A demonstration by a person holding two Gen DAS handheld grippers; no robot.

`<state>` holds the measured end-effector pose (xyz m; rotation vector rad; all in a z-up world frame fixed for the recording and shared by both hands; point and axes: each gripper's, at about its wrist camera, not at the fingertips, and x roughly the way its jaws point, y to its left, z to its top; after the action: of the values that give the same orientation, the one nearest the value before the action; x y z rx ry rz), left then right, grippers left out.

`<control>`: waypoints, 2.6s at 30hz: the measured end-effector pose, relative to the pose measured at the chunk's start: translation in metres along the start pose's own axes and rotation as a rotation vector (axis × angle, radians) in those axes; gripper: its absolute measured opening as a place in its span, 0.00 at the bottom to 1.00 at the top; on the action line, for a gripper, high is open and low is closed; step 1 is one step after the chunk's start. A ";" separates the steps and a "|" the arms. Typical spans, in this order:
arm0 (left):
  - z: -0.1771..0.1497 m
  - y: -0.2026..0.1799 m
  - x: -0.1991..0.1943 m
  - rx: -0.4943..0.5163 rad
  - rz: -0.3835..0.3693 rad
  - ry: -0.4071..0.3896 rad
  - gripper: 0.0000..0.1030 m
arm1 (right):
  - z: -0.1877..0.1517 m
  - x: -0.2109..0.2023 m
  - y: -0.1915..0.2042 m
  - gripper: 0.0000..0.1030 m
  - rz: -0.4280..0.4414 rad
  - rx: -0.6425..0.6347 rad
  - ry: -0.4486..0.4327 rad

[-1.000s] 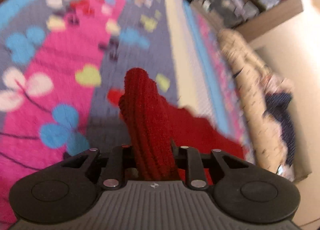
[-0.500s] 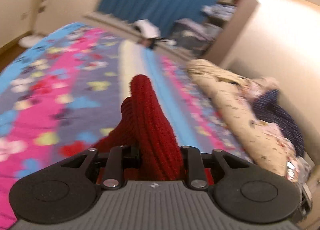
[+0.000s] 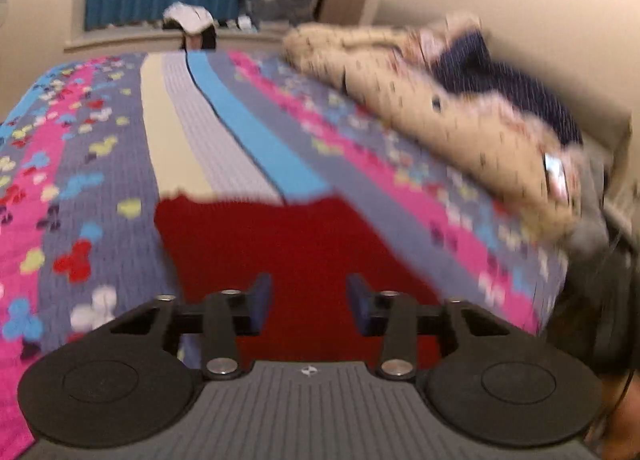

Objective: Fold small clothes

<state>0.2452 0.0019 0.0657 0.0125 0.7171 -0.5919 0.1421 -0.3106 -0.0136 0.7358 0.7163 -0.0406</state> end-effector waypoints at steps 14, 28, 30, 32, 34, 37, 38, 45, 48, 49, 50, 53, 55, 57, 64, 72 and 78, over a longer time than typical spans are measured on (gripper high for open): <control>-0.082 0.005 0.048 0.105 0.025 0.245 0.19 | 0.019 0.019 -0.017 0.23 -0.071 0.011 0.068; -0.061 0.000 0.050 0.172 0.059 0.125 0.22 | 0.104 0.001 0.067 0.56 0.012 -0.463 -0.065; -0.055 0.004 0.045 0.147 0.028 0.096 0.23 | 0.119 0.035 0.068 0.64 0.033 -0.454 0.039; -0.052 0.008 0.041 0.119 0.038 0.054 0.23 | 0.122 0.062 0.067 0.64 0.001 -0.437 0.116; -0.049 0.015 0.038 0.094 0.054 0.016 0.23 | 0.121 0.088 0.062 0.64 -0.035 -0.433 0.160; -0.047 0.022 0.039 0.056 0.086 0.019 0.23 | 0.106 0.102 0.054 0.39 0.033 -0.428 0.192; -0.045 0.018 0.035 0.054 0.102 0.033 0.23 | 0.101 0.098 0.055 0.28 0.061 -0.432 0.171; -0.041 0.021 0.034 0.021 0.132 0.030 0.23 | 0.094 0.097 0.059 0.13 -0.052 -0.603 0.031; -0.041 0.021 0.030 0.015 0.133 0.027 0.23 | 0.090 0.093 0.064 0.16 -0.053 -0.623 0.027; -0.041 0.021 0.029 0.013 0.131 0.023 0.23 | 0.089 0.087 0.064 0.16 -0.055 -0.616 0.018; -0.041 0.021 0.028 0.009 0.130 0.020 0.23 | 0.090 0.083 0.067 0.17 -0.059 -0.611 0.001; -0.040 0.020 0.028 0.002 0.119 0.020 0.23 | 0.088 0.065 0.073 0.36 -0.038 -0.649 -0.066; -0.043 0.021 0.037 0.011 0.116 0.051 0.25 | 0.081 0.062 0.072 0.41 -0.023 -0.697 -0.016; -0.047 0.023 0.049 0.029 0.114 0.081 0.28 | 0.071 0.079 0.064 0.44 -0.075 -0.765 0.116; -0.048 0.009 0.011 0.090 0.001 -0.009 0.33 | 0.068 0.041 0.056 0.43 -0.024 -0.718 0.048; -0.073 -0.019 0.007 0.163 0.101 0.049 0.80 | 0.054 0.032 0.047 0.52 -0.092 -0.708 0.067; -0.077 -0.040 -0.046 -0.009 0.243 -0.052 1.00 | 0.042 -0.018 0.043 0.76 -0.087 -0.635 -0.047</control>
<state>0.1499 0.0080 0.0438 0.0746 0.6559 -0.3550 0.1646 -0.3078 0.0448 0.0965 0.6644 0.0880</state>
